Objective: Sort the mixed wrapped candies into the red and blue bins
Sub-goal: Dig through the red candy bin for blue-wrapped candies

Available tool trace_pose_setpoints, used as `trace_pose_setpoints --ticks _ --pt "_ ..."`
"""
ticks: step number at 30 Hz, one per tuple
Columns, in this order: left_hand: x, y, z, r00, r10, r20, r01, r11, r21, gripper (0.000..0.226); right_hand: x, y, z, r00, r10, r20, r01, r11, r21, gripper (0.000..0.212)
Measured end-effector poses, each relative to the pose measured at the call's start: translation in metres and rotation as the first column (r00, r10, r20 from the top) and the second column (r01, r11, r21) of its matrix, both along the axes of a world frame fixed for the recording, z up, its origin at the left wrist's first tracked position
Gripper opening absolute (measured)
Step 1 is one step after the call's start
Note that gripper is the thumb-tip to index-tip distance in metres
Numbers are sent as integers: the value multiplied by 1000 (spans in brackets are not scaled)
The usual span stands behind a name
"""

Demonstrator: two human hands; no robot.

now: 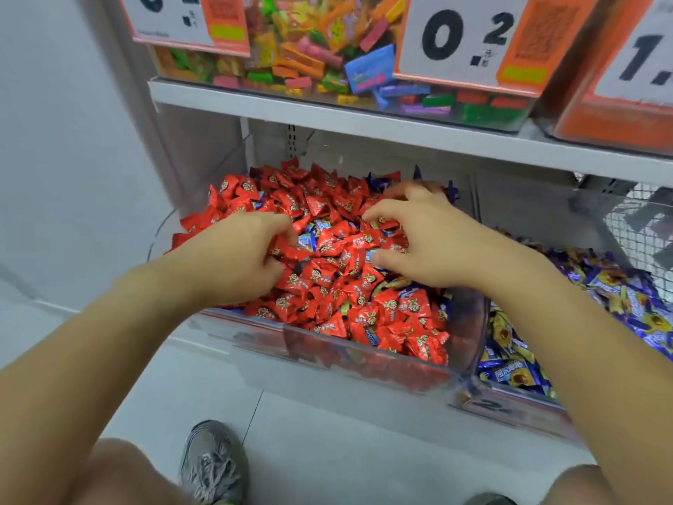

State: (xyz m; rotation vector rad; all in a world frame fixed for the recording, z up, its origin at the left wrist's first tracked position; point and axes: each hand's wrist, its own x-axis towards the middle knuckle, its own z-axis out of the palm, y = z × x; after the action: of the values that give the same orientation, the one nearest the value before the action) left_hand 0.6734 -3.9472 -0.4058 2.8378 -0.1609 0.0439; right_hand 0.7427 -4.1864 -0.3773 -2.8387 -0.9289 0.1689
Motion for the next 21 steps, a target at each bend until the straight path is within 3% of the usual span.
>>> trace_pose_setpoints --ticks 4,7,11,15,18,21 --pt "-5 -9 5 999 -20 -46 20 1000 3 25 7 19 -5 987 -85 -135 47 963 -266 97" --pt "-5 -23 3 993 -72 96 62 992 112 39 2 28 -19 998 -50 -43 31 929 -370 95" --pt "2 -50 -2 961 -161 226 155 987 45 33 4 22 -23 992 48 -116 -74 969 -235 82" --pt "1 -77 -7 938 -156 310 225 953 -201 38 0 3 -1 921 246 -304 -200 964 174 64" --pt "8 -85 -11 960 -109 258 175 952 -250 60 -4 -20 22 905 239 -352 -188 967 173 65" --pt "19 -85 -20 969 -212 124 229 962 -146 75 5 -32 33 951 66 -301 -20 988 155 54"
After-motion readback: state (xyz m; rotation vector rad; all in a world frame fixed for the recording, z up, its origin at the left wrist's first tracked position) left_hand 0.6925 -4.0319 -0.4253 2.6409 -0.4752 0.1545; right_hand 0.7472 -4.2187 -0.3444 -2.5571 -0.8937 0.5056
